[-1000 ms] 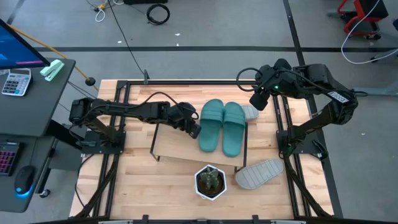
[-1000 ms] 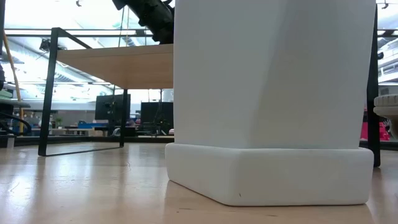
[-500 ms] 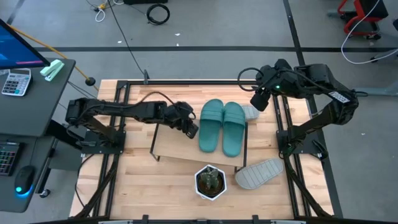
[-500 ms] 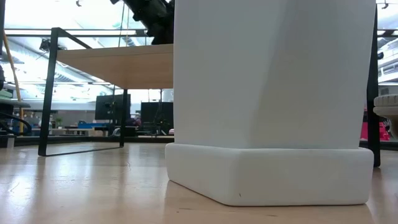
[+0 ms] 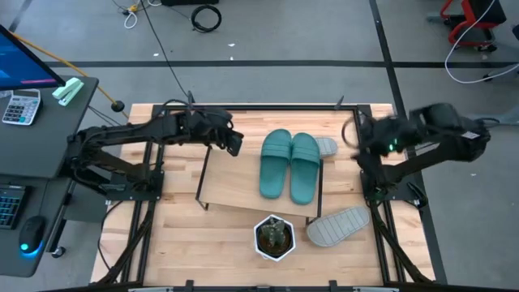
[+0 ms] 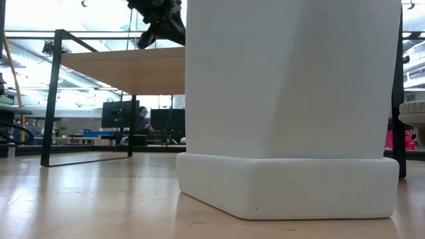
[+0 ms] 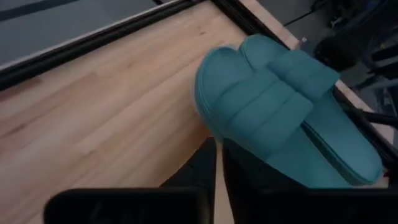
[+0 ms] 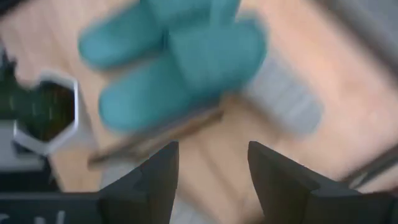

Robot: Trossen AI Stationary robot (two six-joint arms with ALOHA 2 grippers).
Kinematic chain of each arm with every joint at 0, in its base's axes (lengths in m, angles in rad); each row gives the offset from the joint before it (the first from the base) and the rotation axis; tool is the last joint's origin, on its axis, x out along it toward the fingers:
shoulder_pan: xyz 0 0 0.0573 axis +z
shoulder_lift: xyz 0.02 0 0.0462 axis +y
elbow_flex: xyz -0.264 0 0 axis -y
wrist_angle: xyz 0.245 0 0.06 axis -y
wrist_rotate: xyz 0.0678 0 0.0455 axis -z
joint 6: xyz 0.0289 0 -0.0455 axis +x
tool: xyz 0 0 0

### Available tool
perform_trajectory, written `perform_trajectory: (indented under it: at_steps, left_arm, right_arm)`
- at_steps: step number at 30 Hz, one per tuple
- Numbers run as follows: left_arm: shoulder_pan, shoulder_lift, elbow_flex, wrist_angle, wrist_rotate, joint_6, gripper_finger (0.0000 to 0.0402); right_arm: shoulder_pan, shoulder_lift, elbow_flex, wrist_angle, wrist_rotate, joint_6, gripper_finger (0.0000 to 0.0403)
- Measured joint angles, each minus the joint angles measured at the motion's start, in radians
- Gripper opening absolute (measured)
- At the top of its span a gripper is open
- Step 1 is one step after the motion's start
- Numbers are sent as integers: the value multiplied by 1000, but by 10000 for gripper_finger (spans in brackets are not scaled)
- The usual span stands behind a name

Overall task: Pick and place slides into the shelf
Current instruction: Put the bottom gray slide on the shelf

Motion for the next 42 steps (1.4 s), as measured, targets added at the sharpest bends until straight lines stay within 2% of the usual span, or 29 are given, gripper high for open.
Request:
perform_trajectory:
  at_steps: [4,9,16,22,26,30,36,42]
  left_arm:
    - [18,0,0,-6,4,6,70]
    - [36,0,0,-5,23,29,113]
    - [48,0,0,-6,24,33,154]
    - [53,1,0,-6,24,51,169]
    - [59,1,0,-4,23,51,167]
    - [59,1,0,-2,23,51,162]
    - [55,1,0,1,23,49,165]
    - [31,1,0,2,24,23,172]
  right_arm:
    - [168,-92,-204,25,-83,172,199]
    - [385,-144,-396,187,-143,330,194]
    - [665,-98,-599,456,-149,496,185]
    - [861,-21,-691,541,-151,634,190]
    - [939,22,-712,611,-139,728,197]
    - [985,83,-736,700,-83,741,201]
    - [994,203,-750,742,-75,584,204]
    - [987,280,-731,736,-4,431,221]
